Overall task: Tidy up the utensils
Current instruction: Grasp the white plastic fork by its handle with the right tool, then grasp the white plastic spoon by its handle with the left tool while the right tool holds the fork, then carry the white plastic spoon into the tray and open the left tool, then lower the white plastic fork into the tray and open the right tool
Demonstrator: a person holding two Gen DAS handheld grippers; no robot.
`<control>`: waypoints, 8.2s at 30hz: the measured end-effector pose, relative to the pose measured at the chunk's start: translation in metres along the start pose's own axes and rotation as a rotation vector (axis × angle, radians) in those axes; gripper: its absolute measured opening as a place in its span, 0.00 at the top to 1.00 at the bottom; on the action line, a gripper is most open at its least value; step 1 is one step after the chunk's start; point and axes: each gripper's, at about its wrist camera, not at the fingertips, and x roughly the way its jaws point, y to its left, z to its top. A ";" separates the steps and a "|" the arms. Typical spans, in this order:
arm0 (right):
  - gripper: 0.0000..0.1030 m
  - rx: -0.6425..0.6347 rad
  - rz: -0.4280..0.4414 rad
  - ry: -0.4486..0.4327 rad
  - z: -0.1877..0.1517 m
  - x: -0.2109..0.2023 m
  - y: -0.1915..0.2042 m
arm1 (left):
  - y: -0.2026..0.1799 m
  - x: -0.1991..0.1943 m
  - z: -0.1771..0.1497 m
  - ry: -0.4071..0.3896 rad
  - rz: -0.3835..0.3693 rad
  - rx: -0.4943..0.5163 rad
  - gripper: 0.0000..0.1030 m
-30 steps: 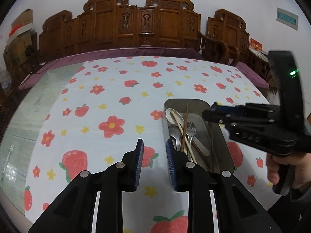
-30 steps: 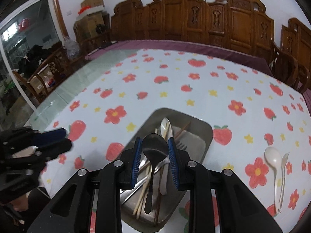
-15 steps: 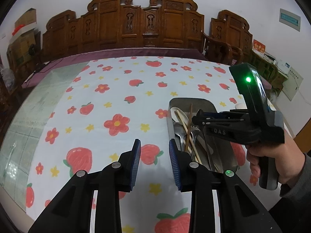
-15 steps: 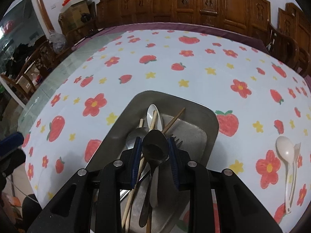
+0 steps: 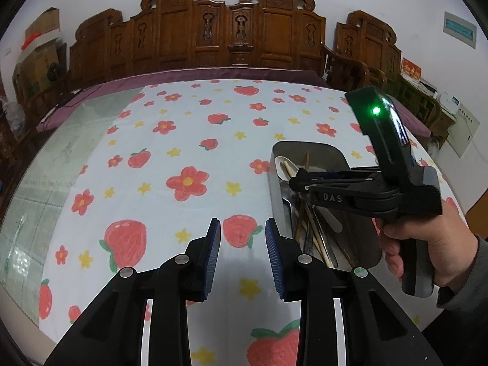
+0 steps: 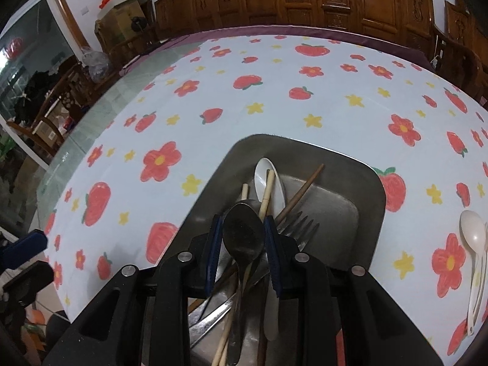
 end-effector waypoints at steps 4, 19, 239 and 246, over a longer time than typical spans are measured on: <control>0.68 -0.013 0.006 -0.031 0.000 -0.009 -0.004 | -0.004 0.000 -0.001 -0.004 -0.003 0.004 0.71; 0.52 -0.061 -0.042 -0.212 -0.040 -0.129 -0.074 | -0.065 0.003 0.010 -0.028 -0.038 0.053 0.39; 0.82 0.078 -0.059 -0.135 -0.038 -0.037 -0.001 | 0.017 0.024 0.023 -0.010 0.033 -0.029 0.09; 0.78 0.047 -0.052 -0.190 -0.044 -0.067 -0.004 | 0.006 0.015 0.018 -0.024 0.035 -0.019 0.09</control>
